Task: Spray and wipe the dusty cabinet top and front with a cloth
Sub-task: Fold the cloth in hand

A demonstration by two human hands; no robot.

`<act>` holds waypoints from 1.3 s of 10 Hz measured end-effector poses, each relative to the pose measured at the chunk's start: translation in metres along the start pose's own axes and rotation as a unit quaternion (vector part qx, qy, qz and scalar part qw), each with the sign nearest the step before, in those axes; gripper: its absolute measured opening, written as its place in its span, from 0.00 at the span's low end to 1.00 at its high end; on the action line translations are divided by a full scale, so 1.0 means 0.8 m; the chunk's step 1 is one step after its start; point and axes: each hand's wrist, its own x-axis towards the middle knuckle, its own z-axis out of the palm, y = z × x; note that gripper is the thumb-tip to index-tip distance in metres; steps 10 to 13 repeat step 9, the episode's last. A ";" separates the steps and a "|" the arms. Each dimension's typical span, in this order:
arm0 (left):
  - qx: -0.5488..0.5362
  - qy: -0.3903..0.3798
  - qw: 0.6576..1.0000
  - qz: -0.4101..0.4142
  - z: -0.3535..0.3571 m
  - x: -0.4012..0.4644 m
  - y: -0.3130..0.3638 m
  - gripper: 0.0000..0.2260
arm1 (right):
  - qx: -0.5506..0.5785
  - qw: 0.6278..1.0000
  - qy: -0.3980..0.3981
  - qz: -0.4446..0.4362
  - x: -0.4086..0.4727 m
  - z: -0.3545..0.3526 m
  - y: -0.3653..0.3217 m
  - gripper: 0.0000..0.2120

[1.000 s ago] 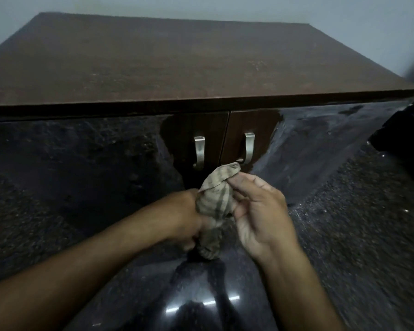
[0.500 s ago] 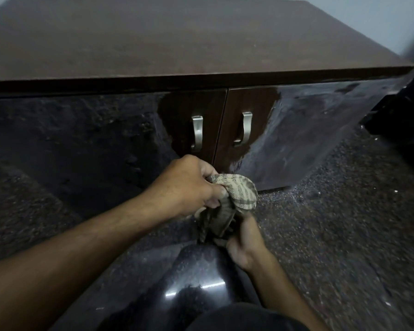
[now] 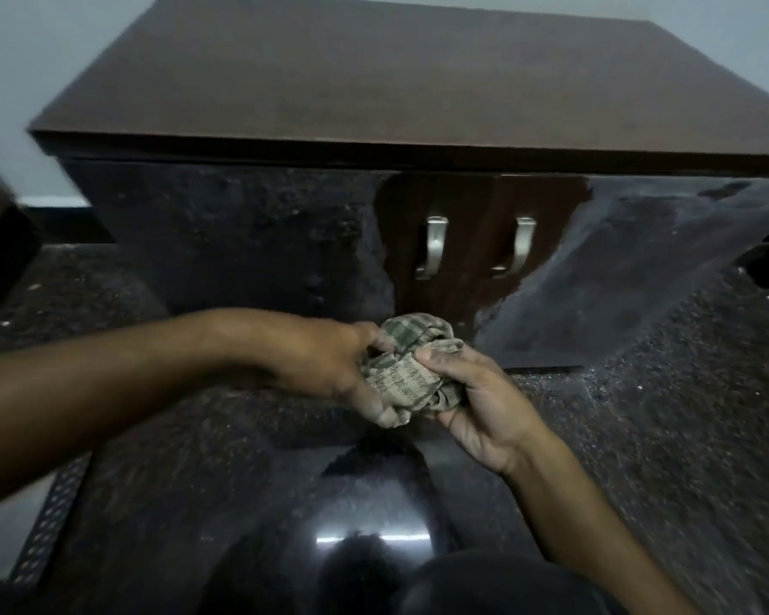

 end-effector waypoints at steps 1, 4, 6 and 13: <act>-0.243 0.002 0.970 -0.003 0.010 -0.049 -0.048 0.38 | -0.021 0.998 -0.057 0.034 0.016 0.049 0.002 0.18; -0.665 0.227 0.711 -0.011 0.138 -0.145 -0.195 0.17 | -0.234 0.945 -0.183 0.140 0.065 0.200 0.110 0.21; -0.717 0.340 0.609 0.011 0.184 -0.213 -0.270 0.16 | -0.285 0.889 -0.301 0.195 0.073 0.288 0.198 0.17; -0.608 0.472 0.639 -0.002 0.193 -0.219 -0.341 0.11 | -0.512 0.813 -0.269 0.068 0.169 0.411 0.296 0.10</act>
